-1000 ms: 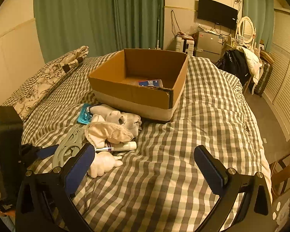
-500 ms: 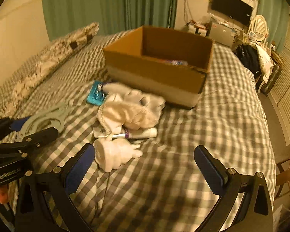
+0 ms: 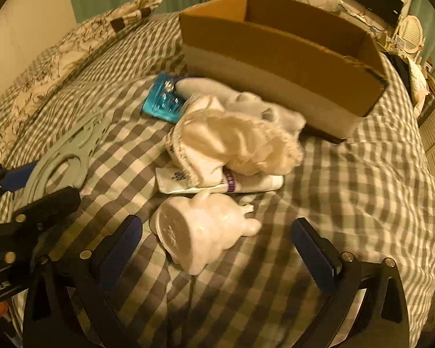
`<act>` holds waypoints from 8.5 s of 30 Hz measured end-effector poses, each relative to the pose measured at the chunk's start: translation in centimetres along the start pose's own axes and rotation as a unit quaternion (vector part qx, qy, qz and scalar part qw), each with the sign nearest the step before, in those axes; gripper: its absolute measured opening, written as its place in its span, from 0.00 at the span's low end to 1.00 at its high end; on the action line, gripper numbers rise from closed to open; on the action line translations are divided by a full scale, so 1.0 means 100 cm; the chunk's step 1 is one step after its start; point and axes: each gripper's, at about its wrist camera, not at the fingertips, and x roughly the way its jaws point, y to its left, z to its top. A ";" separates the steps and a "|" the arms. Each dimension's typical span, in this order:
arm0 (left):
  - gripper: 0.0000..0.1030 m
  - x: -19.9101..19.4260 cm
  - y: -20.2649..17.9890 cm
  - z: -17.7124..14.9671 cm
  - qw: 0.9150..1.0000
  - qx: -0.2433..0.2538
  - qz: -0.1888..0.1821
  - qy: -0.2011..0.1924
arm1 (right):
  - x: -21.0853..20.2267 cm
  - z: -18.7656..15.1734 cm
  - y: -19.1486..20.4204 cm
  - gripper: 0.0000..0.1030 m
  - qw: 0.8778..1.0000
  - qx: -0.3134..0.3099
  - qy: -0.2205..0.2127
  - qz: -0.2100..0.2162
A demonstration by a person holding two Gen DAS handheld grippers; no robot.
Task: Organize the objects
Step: 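Grasp the green folding hanger with the left tool while the right grasps the white figurine, then carry hanger and figurine into the box with both tools and release, then grasp the white lace cloth with the left tool while the right grasps the toothpaste tube, then carry lace cloth and toothpaste tube into the box with both tools and release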
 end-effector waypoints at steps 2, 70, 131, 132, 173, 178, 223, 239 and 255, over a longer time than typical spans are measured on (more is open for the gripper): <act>0.57 0.000 0.000 0.000 1.000 0.000 0.001 0.000 | 0.005 0.000 0.001 1.00 1.000 0.001 0.005 0.002; 0.62 0.081 -0.086 0.231 0.993 0.073 -0.042 -0.080 | -0.067 0.187 -0.136 0.53 0.980 0.004 -0.197 0.008; 0.15 0.041 -0.089 0.061 0.999 0.037 0.030 -0.024 | -0.066 0.005 -0.130 0.98 0.985 0.100 -0.137 -0.035; 0.15 0.033 -0.083 0.060 0.999 0.030 0.028 -0.027 | -0.066 0.006 -0.128 0.98 0.986 0.096 -0.136 -0.034; 0.15 0.000 -0.010 0.042 0.998 -0.017 0.047 -0.030 | -0.014 0.038 -0.034 0.16 0.996 -0.034 -0.078 -0.004; 0.15 -0.017 -0.023 0.045 0.998 -0.009 0.048 -0.047 | -0.053 0.033 -0.044 0.14 0.993 -0.015 -0.116 -0.001; 0.15 -0.027 -0.050 0.072 0.996 0.021 0.065 -0.060 | -0.077 0.021 -0.059 0.24 0.994 -0.015 -0.099 0.050; 0.15 -0.026 -0.092 0.215 0.987 0.074 0.048 -0.136 | -0.164 0.112 -0.105 0.24 0.972 -0.012 -0.234 0.009; 0.74 0.105 -0.084 0.241 0.995 0.056 0.017 -0.079 | -0.082 0.137 -0.145 0.24 0.981 0.013 -0.193 0.018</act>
